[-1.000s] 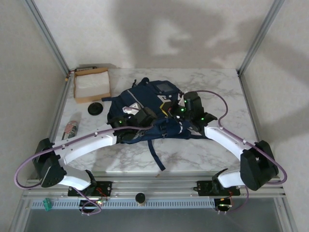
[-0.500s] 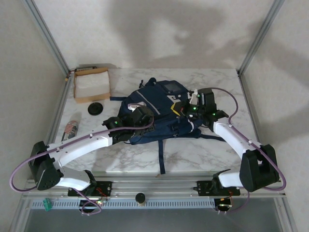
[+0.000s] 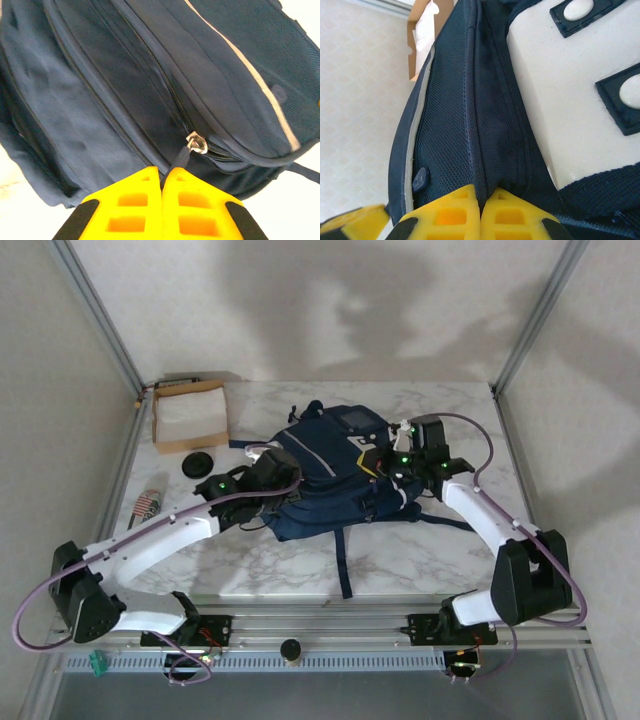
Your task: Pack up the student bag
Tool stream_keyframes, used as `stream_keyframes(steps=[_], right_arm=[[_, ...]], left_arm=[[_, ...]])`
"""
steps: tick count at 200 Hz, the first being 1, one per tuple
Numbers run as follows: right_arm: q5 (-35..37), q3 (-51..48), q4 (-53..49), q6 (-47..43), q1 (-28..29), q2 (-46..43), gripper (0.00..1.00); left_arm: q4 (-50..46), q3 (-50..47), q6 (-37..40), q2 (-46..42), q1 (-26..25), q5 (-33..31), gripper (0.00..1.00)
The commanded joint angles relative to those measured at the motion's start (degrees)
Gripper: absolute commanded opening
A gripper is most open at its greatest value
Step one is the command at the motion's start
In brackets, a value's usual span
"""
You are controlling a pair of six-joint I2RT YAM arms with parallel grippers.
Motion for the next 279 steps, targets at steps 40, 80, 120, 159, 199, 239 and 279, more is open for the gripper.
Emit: stream_keyframes(steps=[40, 80, 120, 159, 199, 239, 279], right_arm=[[3.9, 4.7, -2.4, -3.2, -3.1, 1.6, 0.22], [5.6, -1.9, -3.1, 3.3, -0.6, -2.9, 0.53], [9.5, -6.3, 5.2, 19.3, 11.9, -7.7, 0.64], [17.8, -7.8, 13.5, 32.2, 20.0, -6.9, 0.63], [28.4, -7.1, 16.6, 37.5, 23.3, -5.4, 0.52], [36.2, -6.3, 17.2, 41.7, 26.5, -2.9, 0.40], [44.0, -3.5, 17.7, 42.5, 28.4, -0.9, 0.21]], left_arm=[[12.0, -6.0, 15.4, 0.5, 3.1, 2.5, 0.00], [20.8, -8.8, 13.8, 1.1, 2.7, 6.4, 0.00], [19.9, -9.4, 15.6, 0.3, 2.6, 6.3, 0.00], [21.7, -10.8, 16.3, -0.2, 2.6, 7.5, 0.00], [22.0, -11.0, 17.5, -0.3, 2.6, 7.7, 0.00], [21.8, -10.6, 18.5, -0.1, 2.6, 7.9, 0.00], [22.6, -11.4, 18.4, -0.3, 2.6, 8.1, 0.00]])
